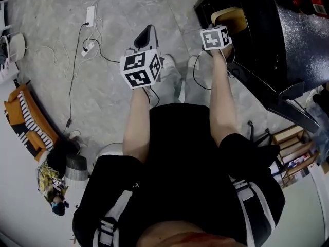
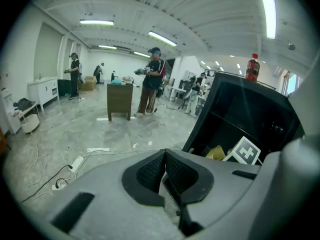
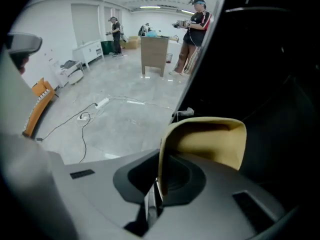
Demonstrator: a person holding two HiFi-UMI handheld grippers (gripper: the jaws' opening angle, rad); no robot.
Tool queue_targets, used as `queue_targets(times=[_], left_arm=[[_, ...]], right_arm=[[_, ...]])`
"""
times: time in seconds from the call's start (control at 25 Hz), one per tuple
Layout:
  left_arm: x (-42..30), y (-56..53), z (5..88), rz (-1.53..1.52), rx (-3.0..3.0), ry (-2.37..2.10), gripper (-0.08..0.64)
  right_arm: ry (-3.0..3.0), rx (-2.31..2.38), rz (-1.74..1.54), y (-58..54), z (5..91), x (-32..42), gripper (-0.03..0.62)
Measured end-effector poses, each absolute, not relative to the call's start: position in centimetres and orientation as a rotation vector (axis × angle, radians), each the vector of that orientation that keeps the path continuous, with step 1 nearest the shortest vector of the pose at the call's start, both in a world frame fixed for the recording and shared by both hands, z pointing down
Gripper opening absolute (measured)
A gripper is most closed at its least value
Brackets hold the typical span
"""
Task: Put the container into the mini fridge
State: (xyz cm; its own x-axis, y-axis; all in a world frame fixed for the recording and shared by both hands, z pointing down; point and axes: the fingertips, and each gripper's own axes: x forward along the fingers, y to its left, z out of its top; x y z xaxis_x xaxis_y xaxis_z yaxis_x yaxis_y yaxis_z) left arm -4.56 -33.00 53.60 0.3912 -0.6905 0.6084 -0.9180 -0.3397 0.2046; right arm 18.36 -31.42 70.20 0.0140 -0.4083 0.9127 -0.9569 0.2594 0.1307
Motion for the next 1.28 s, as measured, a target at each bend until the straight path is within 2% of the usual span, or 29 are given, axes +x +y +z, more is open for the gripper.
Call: queue_targets(times=[0.24, 0.56, 0.6, 0.68, 0.92, 1.08, 1.28], left_arm=[[-4.9, -33.2, 54.7, 0.601, 2.111, -1.355, 0.006], [-5.6, -33.2, 54.6, 0.618, 2.11, -1.36, 0.006], [-5.6, -33.2, 54.5, 0.617, 2.11, -1.362, 0.006], [-5.7, -33.3, 54.3, 0.608, 2.113, -1.366, 0.006], [-5.1, -34.0, 52.1, 0.535, 2.145, -1.402, 0.006], [-5.2, -34.5, 48.7, 0.45, 2.197, -1.449, 0.006], [-7.4, -35.4, 43.4, 0.304, 2.226, -1.569, 0.006]], right_arm=[[-1.45, 1.358, 0.722, -32.7, 72.5, 22.2, 0.015], [-1.403, 1.383, 0.694, -33.2, 74.2, 23.4, 0.017], [-1.404, 1.398, 0.685, -33.3, 74.1, 23.5, 0.023], [-1.417, 1.428, 0.664, -33.5, 73.3, 23.5, 0.105], [-1.606, 1.581, 0.641, -35.1, 66.7, 19.7, 0.106], [-1.872, 1.692, 0.656, -36.5, 59.9, 14.8, 0.031], [-2.264, 1.628, 0.683, -38.2, 50.9, 8.4, 0.015]])
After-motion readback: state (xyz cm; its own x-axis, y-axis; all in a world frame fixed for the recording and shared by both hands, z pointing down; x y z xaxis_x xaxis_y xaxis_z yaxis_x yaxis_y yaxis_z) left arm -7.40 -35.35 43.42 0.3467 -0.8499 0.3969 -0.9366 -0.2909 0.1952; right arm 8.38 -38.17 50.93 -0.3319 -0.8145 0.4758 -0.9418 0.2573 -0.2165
